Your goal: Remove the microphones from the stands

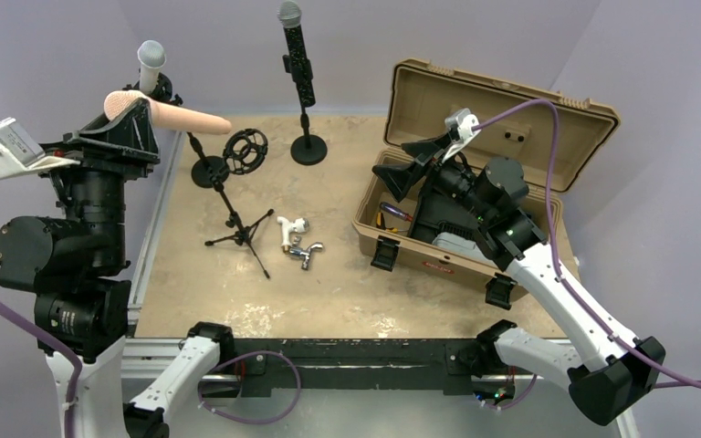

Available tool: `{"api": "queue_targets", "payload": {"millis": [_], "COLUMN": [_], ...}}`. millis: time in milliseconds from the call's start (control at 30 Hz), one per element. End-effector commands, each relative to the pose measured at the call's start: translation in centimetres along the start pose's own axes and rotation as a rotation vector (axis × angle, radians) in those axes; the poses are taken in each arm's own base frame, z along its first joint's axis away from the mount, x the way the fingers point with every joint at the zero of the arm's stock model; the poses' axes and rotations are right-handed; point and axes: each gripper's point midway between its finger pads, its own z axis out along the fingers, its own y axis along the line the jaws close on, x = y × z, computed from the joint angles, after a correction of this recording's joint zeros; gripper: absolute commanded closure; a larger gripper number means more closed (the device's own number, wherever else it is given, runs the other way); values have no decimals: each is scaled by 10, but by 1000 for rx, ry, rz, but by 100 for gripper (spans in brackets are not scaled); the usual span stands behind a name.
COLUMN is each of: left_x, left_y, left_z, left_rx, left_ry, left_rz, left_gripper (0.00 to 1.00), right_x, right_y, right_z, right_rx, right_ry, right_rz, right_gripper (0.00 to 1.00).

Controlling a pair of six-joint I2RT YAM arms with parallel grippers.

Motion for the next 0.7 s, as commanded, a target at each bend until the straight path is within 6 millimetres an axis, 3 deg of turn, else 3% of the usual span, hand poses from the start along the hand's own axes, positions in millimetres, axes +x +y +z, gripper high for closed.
{"api": "queue_targets", "payload": {"millis": [0,300,500,667], "left_x": [4,55,106,153], "left_y": [-31,-102,-112,-112], "left_z": [0,-14,-31,-48], "left_rx": [150,563,746,797], "left_ry": [60,374,549,727], "left_rz": [-40,-40,-42,-19], "left_gripper": [100,100,100,100], "right_x": [-4,-4,-15,-18], "right_y": [3,3,-1,-1], "right_z": [3,0,-8,-9], "right_rx": [-24,-16,25,31], "right_ry": [-22,-25,-68,-75], "right_rz": [5,6,-12,-20], "right_gripper": [6,6,7,7]}}
